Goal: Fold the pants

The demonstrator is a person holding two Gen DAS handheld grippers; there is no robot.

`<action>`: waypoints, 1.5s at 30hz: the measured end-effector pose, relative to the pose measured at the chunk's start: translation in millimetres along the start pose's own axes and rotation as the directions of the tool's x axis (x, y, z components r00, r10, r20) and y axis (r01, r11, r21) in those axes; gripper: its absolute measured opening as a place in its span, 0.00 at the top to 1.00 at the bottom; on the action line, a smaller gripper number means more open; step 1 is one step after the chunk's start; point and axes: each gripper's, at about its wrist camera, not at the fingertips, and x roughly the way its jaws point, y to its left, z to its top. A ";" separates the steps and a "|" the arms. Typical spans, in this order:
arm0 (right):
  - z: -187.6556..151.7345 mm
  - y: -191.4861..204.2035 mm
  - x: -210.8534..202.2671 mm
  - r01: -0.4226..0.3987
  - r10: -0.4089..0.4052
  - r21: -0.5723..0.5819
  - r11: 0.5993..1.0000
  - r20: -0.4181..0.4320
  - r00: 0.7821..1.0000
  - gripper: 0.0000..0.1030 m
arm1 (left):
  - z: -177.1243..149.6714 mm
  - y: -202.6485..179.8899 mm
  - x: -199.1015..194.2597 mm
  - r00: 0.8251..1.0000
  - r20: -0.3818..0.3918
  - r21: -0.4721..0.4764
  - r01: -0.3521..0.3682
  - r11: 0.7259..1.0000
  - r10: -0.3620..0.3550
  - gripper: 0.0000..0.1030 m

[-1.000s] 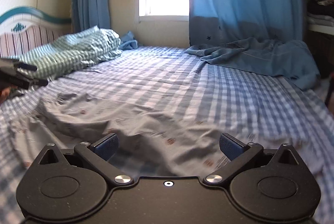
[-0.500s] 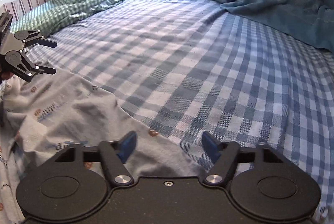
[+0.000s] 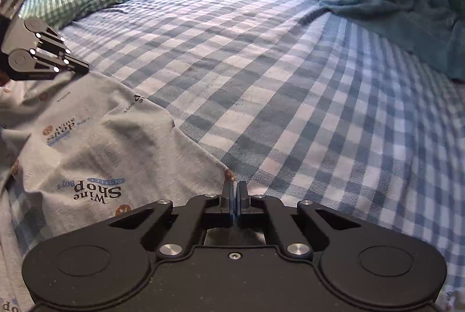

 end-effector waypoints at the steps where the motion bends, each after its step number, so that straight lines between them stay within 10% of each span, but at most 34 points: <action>1: 4.9 1.4 -4.1 0.039 -0.039 -0.013 0.999 0.015 0.999 1.00 | 2.8 1.1 -3.3 1.000 0.010 -0.010 -0.013 1.000 0.013 1.00; 9: 53.6 -28.1 10.7 0.200 -0.198 -0.020 0.980 0.056 0.979 1.00 | 40.2 17.6 -4.4 0.983 0.117 -0.054 -0.132 0.990 0.138 1.00; 19: 46.9 -47.6 65.4 0.162 -0.160 0.069 0.984 -0.034 0.986 0.94 | 29.2 20.3 47.5 0.991 0.067 -0.047 -0.111 0.993 0.114 0.99; 24: 62.0 -41.8 34.5 0.055 -0.064 0.112 0.992 0.081 0.995 0.56 | 13.6 67.6 10.5 0.982 0.165 -0.113 -0.070 0.991 0.088 0.36; 26: 73.2 -28.5 33.7 -0.017 0.009 0.074 0.997 0.099 0.995 0.34 | -1.0 92.7 -4.6 0.980 0.176 -0.102 -0.073 0.992 0.090 0.36; 32: 100.1 21.6 69.8 -0.113 0.116 -0.080 0.990 0.028 0.993 0.29 | -51.6 146.8 -20.4 0.997 0.073 -0.016 -0.036 0.999 0.037 0.26; 38: 111.1 36.9 100.6 -0.116 0.112 -0.099 0.988 -0.045 0.993 0.35 | -76.7 161.2 -0.7 0.999 -0.045 -0.035 0.002 0.999 -0.004 0.47; 42: 111.1 32.8 107.8 -0.138 0.132 -0.075 0.988 -0.080 0.988 0.38 | -77.6 155.4 0.5 0.996 -0.070 -0.036 0.057 0.998 -0.059 1.00; 45: 110.2 33.2 109.8 -0.138 0.133 -0.056 0.989 -0.083 0.988 0.45 | -74.7 135.2 2.2 0.995 -0.095 0.024 -0.041 0.999 0.043 1.00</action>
